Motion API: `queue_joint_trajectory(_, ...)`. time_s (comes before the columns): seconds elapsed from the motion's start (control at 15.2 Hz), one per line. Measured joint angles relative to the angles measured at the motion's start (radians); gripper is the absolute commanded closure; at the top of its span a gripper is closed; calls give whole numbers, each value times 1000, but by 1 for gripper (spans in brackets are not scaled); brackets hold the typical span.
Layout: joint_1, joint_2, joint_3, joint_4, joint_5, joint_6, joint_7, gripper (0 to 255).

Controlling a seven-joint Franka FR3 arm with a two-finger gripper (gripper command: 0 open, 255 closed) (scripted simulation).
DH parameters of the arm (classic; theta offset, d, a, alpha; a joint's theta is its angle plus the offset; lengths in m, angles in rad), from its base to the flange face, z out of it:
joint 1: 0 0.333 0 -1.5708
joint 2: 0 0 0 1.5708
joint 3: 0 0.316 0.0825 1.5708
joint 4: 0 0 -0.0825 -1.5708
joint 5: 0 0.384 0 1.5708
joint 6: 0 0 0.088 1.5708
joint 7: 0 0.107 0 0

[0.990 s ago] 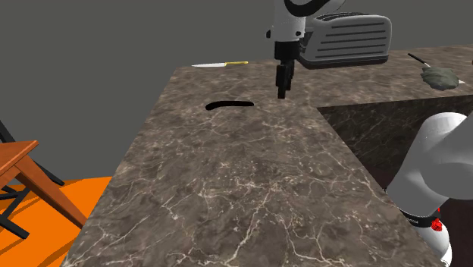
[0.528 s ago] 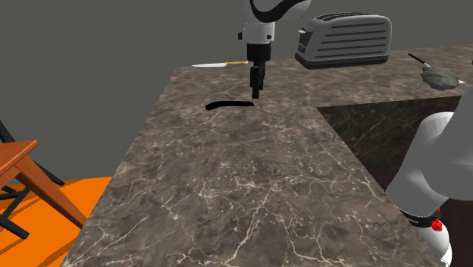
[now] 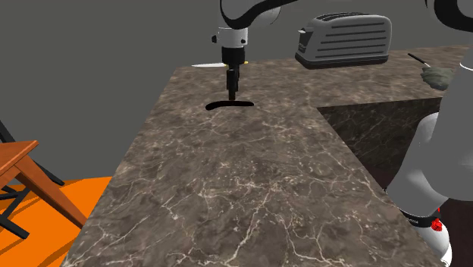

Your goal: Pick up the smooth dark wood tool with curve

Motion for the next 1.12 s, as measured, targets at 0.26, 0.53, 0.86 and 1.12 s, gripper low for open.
queue_joint_trajectory(0.26, 4, 13, 4, -33, 2, 48, -4, 0)
queue_joint_trajectory(0.53, 3, 20, 3, -55, 4, 77, -10, 255)
queue_joint_trajectory(0.86, 3, 19, 2, -55, 3, 80, -9, 255)
queue_joint_trajectory(1.12, 3, 18, 2, -57, 3, 81, -9, 255)
